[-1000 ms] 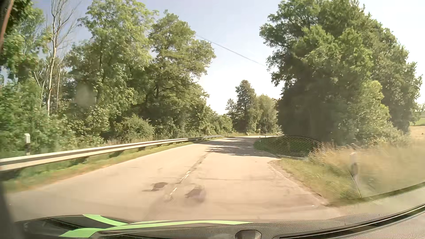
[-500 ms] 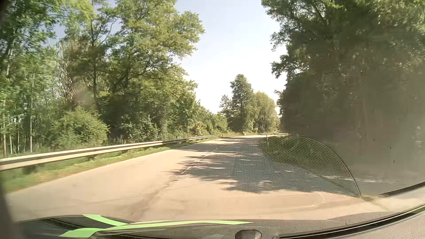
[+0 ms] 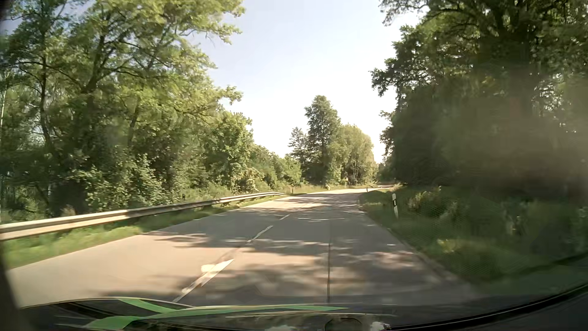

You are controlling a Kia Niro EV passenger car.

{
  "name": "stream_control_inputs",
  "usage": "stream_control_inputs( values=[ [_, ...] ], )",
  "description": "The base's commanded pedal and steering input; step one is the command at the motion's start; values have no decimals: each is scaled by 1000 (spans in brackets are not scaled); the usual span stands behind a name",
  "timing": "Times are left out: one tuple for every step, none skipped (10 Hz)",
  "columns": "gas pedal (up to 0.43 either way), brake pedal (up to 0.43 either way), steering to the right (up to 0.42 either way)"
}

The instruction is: Follow the waypoints while adhering to traffic rules and regulations

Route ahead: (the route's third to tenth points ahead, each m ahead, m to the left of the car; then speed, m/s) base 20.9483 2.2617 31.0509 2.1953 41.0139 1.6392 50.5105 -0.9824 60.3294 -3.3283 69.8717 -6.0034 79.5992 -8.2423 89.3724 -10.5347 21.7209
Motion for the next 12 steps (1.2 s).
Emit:
stream_control_inputs(
  values=[
    [197, 0, 17],
    [197, 0, 18],
    [197, 0, 18],
    [197, 0, 19],
    [209, 0, 19],
    [209, 0, 19],
    [220, 0, 19],
    [220, 0, 19],
    [228, 0, 19],
    [248, 0, 19],
    [260, 0, 18],
    [260, 0, 17]
  ],
)
